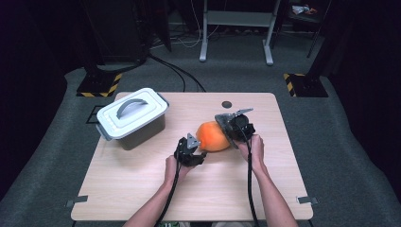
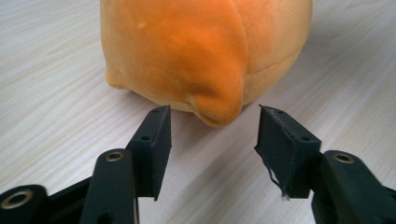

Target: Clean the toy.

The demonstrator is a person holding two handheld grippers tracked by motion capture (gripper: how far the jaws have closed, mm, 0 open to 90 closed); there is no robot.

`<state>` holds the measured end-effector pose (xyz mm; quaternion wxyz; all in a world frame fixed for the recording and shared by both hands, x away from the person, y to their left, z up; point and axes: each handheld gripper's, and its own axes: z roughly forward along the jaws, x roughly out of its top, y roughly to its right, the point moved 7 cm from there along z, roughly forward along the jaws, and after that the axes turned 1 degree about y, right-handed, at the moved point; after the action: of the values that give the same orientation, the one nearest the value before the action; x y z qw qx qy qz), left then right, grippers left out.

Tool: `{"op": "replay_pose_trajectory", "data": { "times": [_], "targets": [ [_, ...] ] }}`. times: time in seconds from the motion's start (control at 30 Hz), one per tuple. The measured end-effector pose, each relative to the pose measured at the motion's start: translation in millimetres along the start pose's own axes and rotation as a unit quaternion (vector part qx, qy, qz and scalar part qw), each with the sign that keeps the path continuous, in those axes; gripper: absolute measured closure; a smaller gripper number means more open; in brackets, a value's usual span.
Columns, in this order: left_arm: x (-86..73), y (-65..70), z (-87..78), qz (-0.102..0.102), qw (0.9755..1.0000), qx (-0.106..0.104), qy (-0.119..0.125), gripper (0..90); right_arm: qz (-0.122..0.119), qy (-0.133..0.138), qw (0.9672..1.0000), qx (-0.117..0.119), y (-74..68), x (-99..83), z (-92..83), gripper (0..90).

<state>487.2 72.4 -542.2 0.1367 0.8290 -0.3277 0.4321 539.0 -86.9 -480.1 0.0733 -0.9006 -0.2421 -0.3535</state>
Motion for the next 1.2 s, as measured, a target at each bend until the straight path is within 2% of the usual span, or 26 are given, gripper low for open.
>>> {"op": "replay_pose_trajectory", "data": {
  "times": [0.13, 0.27, 0.4, 0.5, 0.57, 0.7, 0.83, 0.97, 1.0, 1.03, 1.1, 1.2],
  "targets": [
    [4.3, 2.9, 3.8, 0.003, 1.0000, 0.006, -0.001, 42.0, 0.001, 0.000, 1.0000, 0.003, -0.3, -0.2, 0.2, 76.0],
    [6.5, 4.9, 10.2, 0.010, 0.9998, 0.018, -0.003, 45.1, 0.005, 0.003, 1.0000, 0.005, 0.3, -1.2, 0.1, 76.0],
    [7.9, 4.4, 11.2, 0.015, 0.9995, 0.028, 0.001, 57.2, 0.011, 0.003, 0.9999, 0.008, 1.3, -3.8, -0.9, 76.0],
    [8.8, 3.9, 10.5, 0.014, 0.9995, 0.026, 0.005, 70.3, 0.012, 0.010, 0.9998, 0.011, 3.3, -4.3, -2.7, 76.0],
    [10.1, 3.8, 9.1, 0.012, 0.9996, 0.022, 0.010, 75.1, 0.015, 0.015, 0.9997, 0.012, 4.1, -3.8, -5.2, 76.0],
    [14.2, 3.3, 4.2, 0.014, 0.9996, 0.015, 0.017, 78.6, 0.016, 0.029, 0.9993, 0.014, 4.2, -1.3, -17.0, 75.9],
    [19.7, 4.7, -2.2, 0.019, 0.9996, 0.003, 0.022, 79.2, 0.010, 0.046, 0.9984, 0.031, 0.9, 5.5, -32.4, 75.9],
    [24.7, 8.9, -7.6, 0.024, 0.9993, -0.008, 0.029, 79.1, 0.002, 0.059, 0.9974, 0.042, -8.5, 15.1, -44.5, 75.8],
    [25.0, 10.4, -8.2, 0.026, 0.9993, -0.011, 0.024, 79.1, -0.002, 0.061, 0.9970, 0.047, -11.8, 17.3, -46.1, 75.8],
    [25.5, 11.9, -8.2, 0.028, 0.9992, -0.013, 0.027, 79.0, -0.002, 0.056, 0.9973, 0.046, -16.1, 18.4, -46.8, 75.7],
    [25.1, 13.5, -7.9, 0.031, 0.9992, -0.015, 0.021, 78.9, -0.016, 0.055, 0.9966, 0.058, -27.0, 21.3, -43.9, 75.7],
    [24.2, 14.4, -7.1, 0.023, 0.9994, -0.020, 0.019, 78.5, -0.031, 0.047, 0.9965, 0.062, -39.0, 22.2, -35.9, 75.4]
  ]
}}
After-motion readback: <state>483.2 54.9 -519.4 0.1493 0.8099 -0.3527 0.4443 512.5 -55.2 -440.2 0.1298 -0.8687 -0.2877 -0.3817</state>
